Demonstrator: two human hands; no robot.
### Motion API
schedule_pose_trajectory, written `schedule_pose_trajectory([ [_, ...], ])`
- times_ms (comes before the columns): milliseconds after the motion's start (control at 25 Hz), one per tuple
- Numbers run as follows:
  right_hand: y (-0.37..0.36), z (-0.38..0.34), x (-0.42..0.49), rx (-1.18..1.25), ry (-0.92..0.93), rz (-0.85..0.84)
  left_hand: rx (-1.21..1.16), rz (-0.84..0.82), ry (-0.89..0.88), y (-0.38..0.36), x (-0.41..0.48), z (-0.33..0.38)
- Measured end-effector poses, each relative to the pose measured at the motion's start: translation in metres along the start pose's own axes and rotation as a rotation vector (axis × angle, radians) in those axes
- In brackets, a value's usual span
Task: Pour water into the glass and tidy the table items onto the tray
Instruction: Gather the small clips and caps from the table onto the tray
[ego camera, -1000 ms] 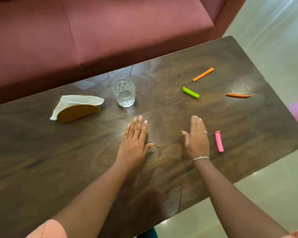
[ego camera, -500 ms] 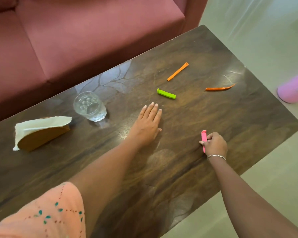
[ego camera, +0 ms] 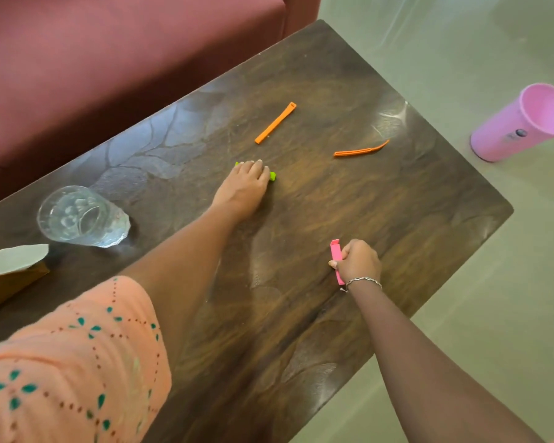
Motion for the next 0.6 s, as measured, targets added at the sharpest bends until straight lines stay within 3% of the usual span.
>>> schedule_pose_trajectory([
  [240, -0.001, -0.001, 0.002, -0.019, -0.016, -0.006, 0.021, 0.045, 0.017, -0.005, -0.01, -0.001],
  [600, 0.004, -0.008, -0.004, -0.067, -0.032, -0.029, -0.146, 0.011, 0.138, -0.006, -0.093, -0.04],
])
Point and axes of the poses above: each hand's wrist, its own x-axis towards the middle knuckle, its own y-axis out of the back of the hand, z = x × y, the point moved 3 cm from there along x, towards the middle knuckle, and after that the axes turned 9 degrees about y, right-handed, at the moved point
